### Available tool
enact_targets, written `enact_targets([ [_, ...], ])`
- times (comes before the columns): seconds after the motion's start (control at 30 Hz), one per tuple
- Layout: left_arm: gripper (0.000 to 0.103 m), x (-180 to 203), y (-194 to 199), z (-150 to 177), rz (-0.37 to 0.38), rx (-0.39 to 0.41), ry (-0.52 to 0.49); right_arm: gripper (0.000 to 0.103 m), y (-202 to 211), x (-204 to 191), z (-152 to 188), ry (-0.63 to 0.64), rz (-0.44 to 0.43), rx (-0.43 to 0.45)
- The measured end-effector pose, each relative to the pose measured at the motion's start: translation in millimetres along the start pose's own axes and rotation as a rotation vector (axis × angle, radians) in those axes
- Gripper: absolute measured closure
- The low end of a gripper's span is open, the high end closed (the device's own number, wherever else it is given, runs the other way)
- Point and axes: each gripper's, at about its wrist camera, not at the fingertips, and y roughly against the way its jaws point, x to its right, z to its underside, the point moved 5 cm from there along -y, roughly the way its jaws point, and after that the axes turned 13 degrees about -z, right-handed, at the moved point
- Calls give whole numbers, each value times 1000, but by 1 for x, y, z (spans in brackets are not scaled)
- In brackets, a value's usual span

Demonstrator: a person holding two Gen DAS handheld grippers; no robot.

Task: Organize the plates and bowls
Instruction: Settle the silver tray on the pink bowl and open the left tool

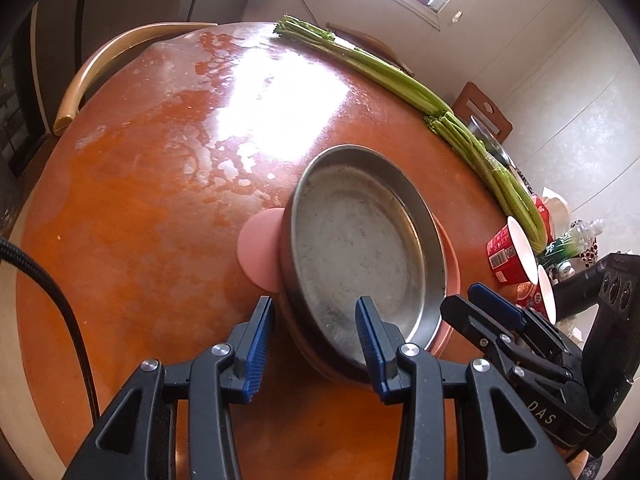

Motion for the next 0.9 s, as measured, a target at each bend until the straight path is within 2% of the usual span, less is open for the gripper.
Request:
enact_targets([
  [0.17, 61, 16, -9, -6, -55, 13, -41, 44, -3, 7, 4, -14, -1, -11],
  [0.63, 60, 61, -30, -22, -46, 8, -123, 44, 1, 42, 8, -61, 77, -12],
  [0.9, 58, 77, -37, -27, -59, 14, -150, 44, 4, 54, 10, -80, 81, -8],
])
